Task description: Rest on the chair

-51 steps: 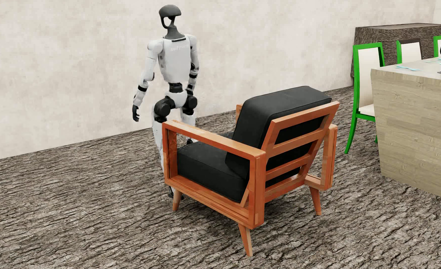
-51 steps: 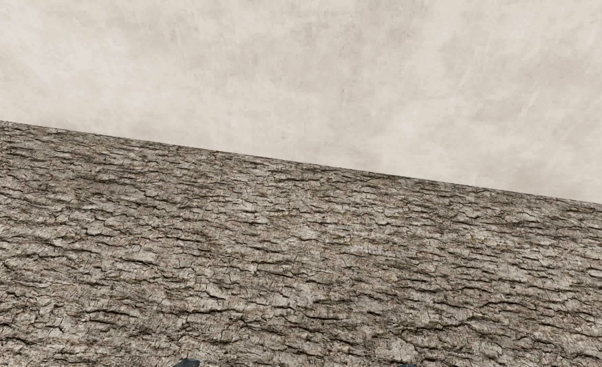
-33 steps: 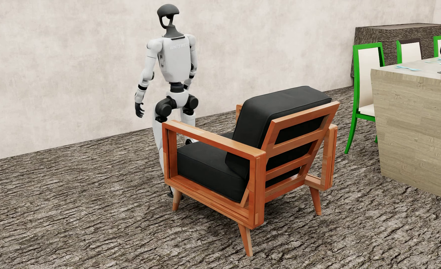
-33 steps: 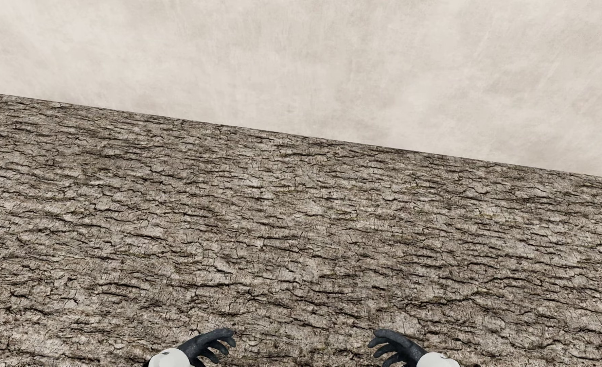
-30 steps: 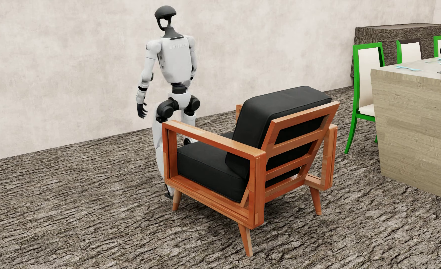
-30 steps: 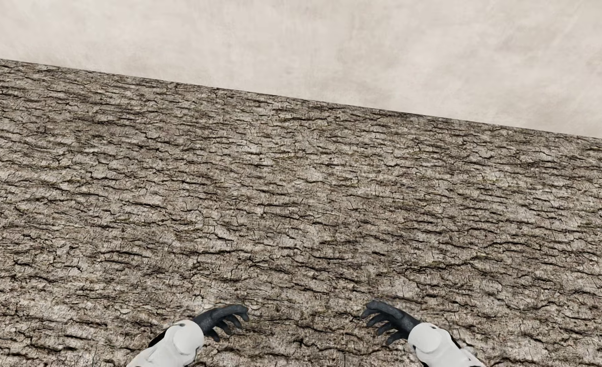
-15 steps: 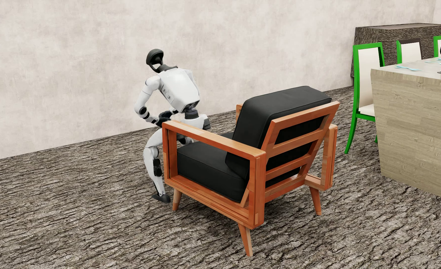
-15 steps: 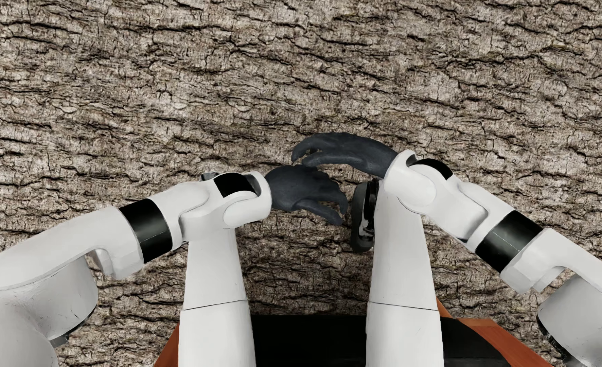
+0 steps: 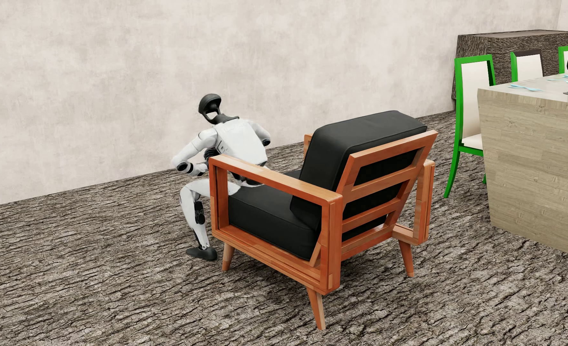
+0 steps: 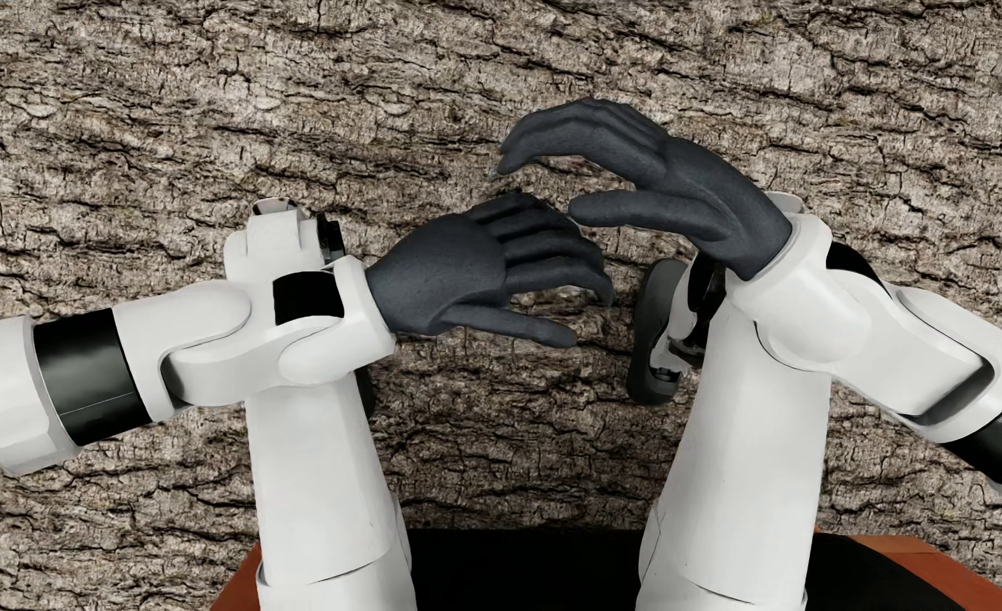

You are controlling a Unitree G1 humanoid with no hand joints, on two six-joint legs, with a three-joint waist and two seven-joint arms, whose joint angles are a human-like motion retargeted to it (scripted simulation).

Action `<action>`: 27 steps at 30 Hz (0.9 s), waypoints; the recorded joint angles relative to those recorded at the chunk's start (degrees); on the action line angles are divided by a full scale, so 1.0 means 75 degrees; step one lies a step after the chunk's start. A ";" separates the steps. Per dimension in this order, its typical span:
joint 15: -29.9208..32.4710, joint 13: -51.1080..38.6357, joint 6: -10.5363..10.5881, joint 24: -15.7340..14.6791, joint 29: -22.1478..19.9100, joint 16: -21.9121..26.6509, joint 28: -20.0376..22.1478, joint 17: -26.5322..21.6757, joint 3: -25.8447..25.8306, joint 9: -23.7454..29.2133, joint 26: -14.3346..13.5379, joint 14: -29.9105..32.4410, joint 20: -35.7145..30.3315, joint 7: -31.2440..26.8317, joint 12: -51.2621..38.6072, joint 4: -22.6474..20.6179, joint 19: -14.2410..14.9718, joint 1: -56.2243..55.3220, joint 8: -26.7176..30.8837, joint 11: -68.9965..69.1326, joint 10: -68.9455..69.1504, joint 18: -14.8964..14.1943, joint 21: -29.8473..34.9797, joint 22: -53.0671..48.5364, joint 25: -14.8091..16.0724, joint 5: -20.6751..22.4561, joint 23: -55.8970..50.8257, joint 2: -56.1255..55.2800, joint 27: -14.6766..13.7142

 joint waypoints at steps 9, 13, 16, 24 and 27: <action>0.0332 0.3372 -0.0067 0.0893 0.0948 -0.2887 -0.1950 0.3522 -0.0014 -0.1317 0.0274 0.0275 0.4862 0.0162 0.4853 0.0102 -0.0296 0.2084 -0.0190 -0.0109 -0.0039 0.0287 -0.2772 0.3515 -0.1313 0.0094 0.3523 0.2060 0.0577; 0.0459 0.4462 -0.0106 -0.0235 -0.0427 -0.4068 -0.0594 0.4885 -0.0062 -0.1698 0.0989 0.0432 0.6614 0.0223 0.6541 0.0100 -0.0479 0.2552 -0.0210 -0.0259 -0.0190 0.0331 -0.3780 0.5208 -0.0476 0.0265 0.5593 0.2560 0.0864; 0.0467 0.4784 -0.0163 -0.1329 0.0798 -0.4695 -0.1638 0.5227 -0.0050 -0.1856 0.1769 0.0500 0.7315 0.0319 0.6849 0.0102 -0.0734 0.2941 -0.0281 -0.0302 -0.0272 0.0338 -0.3984 0.7730 -0.0318 0.0382 0.8264 0.2977 0.1753; 0.0415 0.6104 -0.0301 0.0678 0.3861 -0.4897 -0.5056 0.5877 -0.0066 -0.2317 0.1592 0.0492 0.8064 0.0454 0.9136 0.0162 -0.0934 0.3428 -0.0394 -0.0280 -0.0325 0.0385 -0.3605 1.0269 -0.2909 0.0415 1.1548 0.3420 0.1973; 0.0438 0.6556 -0.0282 0.0655 0.3897 -0.5250 -0.5006 0.5935 -0.0073 -0.2386 0.1499 0.0467 0.8380 0.0439 0.9866 0.0230 -0.0820 0.3511 -0.0407 -0.0328 -0.0313 0.0403 -0.3813 1.0005 -0.2595 0.0411 1.0861 0.3522 0.1829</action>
